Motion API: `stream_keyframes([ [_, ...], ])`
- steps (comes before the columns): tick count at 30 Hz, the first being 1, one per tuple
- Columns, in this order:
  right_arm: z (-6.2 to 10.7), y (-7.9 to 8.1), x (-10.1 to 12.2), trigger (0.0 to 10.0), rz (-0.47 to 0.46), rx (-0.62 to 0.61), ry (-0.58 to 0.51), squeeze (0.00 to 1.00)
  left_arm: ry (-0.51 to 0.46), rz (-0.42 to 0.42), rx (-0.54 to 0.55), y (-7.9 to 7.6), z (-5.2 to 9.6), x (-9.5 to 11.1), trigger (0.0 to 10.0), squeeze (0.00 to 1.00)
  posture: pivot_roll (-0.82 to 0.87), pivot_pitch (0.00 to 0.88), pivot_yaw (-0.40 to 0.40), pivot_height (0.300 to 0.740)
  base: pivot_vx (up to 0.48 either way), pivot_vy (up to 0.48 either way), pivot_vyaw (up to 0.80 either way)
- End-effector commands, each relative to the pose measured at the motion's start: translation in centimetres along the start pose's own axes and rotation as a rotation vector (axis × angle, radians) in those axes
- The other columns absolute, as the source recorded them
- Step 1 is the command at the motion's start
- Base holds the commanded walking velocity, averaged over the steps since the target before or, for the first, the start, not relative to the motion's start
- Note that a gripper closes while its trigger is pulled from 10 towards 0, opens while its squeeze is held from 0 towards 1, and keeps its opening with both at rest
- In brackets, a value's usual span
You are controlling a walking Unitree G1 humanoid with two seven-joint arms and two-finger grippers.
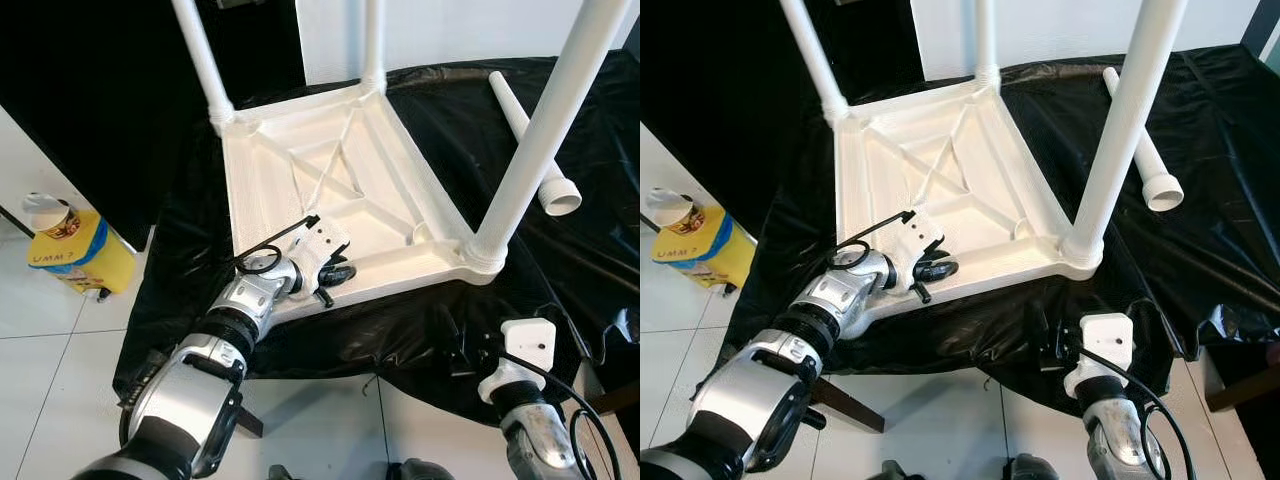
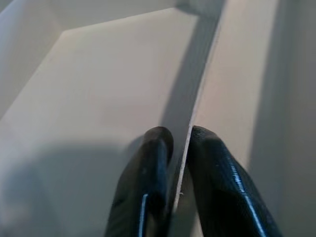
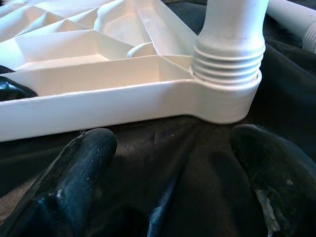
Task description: Building children table
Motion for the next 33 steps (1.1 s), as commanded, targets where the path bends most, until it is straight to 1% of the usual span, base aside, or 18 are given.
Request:
stream_keyframes([
  [1,0.0,0.1,-0.7,10.0,-0.008,-0.003,0.033,0.00,0.025,0.070,0.265,1.7,0.5,-2.0,0.0,0.00,-0.14,0.109,0.083,0.740,0.000,0.000,0.00],
  [7,-1.1,0.0,-0.4,10.0,-0.017,-0.022,0.020,0.00,-0.027,0.097,0.304,-0.1,0.0,-1.2,0.0,0.00,-0.14,0.110,0.079,0.740,0.000,0.000,0.00],
  [8,-1.5,-0.1,-0.3,10.0,-0.020,-0.034,0.015,0.00,-0.045,0.086,0.288,-0.8,-0.4,-0.7,6.4,0.00,-0.14,0.111,0.077,0.740,0.000,0.000,0.00],
  [9,-1.5,-0.1,-0.3,10.0,-0.020,-0.034,0.015,0.00,-0.045,0.086,0.288,-0.8,-0.4,-0.7,6.4,0.00,-0.14,0.111,0.077,0.740,0.000,0.000,0.00],
  [10,-2.2,-0.4,-0.1,10.0,-0.028,-0.063,0.013,0.00,-0.070,0.079,0.243,-2.2,-0.9,0.0,10.0,0.00,-0.13,0.110,0.074,0.740,0.000,0.000,0.00],
  [11,-2.5,-0.5,-0.1,10.0,-0.033,-0.077,0.014,0.00,-0.077,0.082,0.221,-2.7,-1.1,0.2,10.0,0.00,-0.13,0.109,0.074,0.740,0.000,0.000,0.00],
  [16,-3.2,-0.6,0.1,10.0,-0.042,-0.095,0.016,0.00,-0.100,0.088,0.186,-3.4,-1.2,0.8,10.0,0.00,-0.13,0.105,0.074,0.740,0.000,0.000,0.00],
  [17,-3.7,-0.5,0.1,10.0,-0.048,-0.098,0.020,0.00,-0.128,0.108,0.169,-3.4,-1.1,1.4,10.0,1.00,-0.13,0.102,0.074,0.740,0.000,0.000,0.00],
  [18,-4.5,-0.2,0.3,10.0,-0.048,-0.089,0.025,0.00,-0.155,0.114,0.166,-3.0,-0.6,2.3,10.0,1.00,-0.13,0.099,0.075,0.740,0.000,0.000,0.00],
  [19,-4.5,-0.2,0.3,10.0,-0.048,-0.089,0.025,0.00,-0.155,0.114,0.166,-3.0,-0.6,2.3,10.0,1.00,-0.13,0.099,0.075,0.740,0.000,0.000,0.00],
  [21,-4.9,-0.1,0.5,10.0,-0.043,-0.090,0.023,0.00,-0.158,0.089,0.194,-2.2,0.0,3.1,10.0,1.00,-0.13,0.098,0.074,0.740,0.000,0.000,0.00],
  [22,-5.0,-0.4,0.7,10.0,-0.034,-0.119,0.018,0.00,-0.206,0.099,0.190,-1.2,1.1,4.4,10.0,0.00,-0.13,0.099,0.074,0.740,0.000,0.000,0.00],
  [23,-5.0,-0.4,0.7,10.0,-0.034,-0.119,0.018,0.00,-0.206,0.099,0.190,-1.2,1.1,4.4,10.0,0.00,-0.13,0.099,0.074,0.740,0.000,0.000,0.00],
  [24,-5.0,-0.6,0.6,10.0,-0.032,-0.142,0.020,0.00,-0.260,0.108,0.200,-0.2,2.3,5.6,10.0,0.00,-0.13,0.099,0.072,0.740,0.000,0.000,0.00],
  [26,-4.9,-0.6,0.6,10.0,-0.032,-0.149,0.022,0.00,-0.276,0.108,0.205,0.2,2.7,6.0,10.0,0.00,-0.13,0.099,0.072,0.740,0.000,0.000,0.00],
  [29,-4.7,-0.6,0.4,10.0,-0.029,-0.171,0.024,0.00,-0.322,0.091,0.245,2.5,4.8,7.0,10.0,0.00,-0.12,0.102,0.070,0.740,0.000,0.000,0.00],
  [31,-4.7,-0.6,0.4,10.0,-0.029,-0.175,0.025,0.00,-0.328,0.089,0.253,2.9,5.2,7.2,10.0,0.00,-0.12,0.102,0.070,0.740,0.000,0.000,0.00],
  [33,-4.7,-0.4,0.3,10.0,-0.025,-0.171,0.027,0.00,-0.280,0.016,0.327,5.1,6.5,6.4,10.0,0.00,-0.13,0.104,0.070,0.740,0.000,0.000,0.00],
])
Point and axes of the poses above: a point about 5 cm out from each wrist's last joint towards the gripper, its own z axis pointing back from the gripper into the wrist, its own x axis along the axis of the wrist's last joint, y = z × x, the point moved 3 cm from there along -z, pointing out of the wrist towards the gripper, and after that the axes turned 6 degrees about z, right-handed, at the moved point
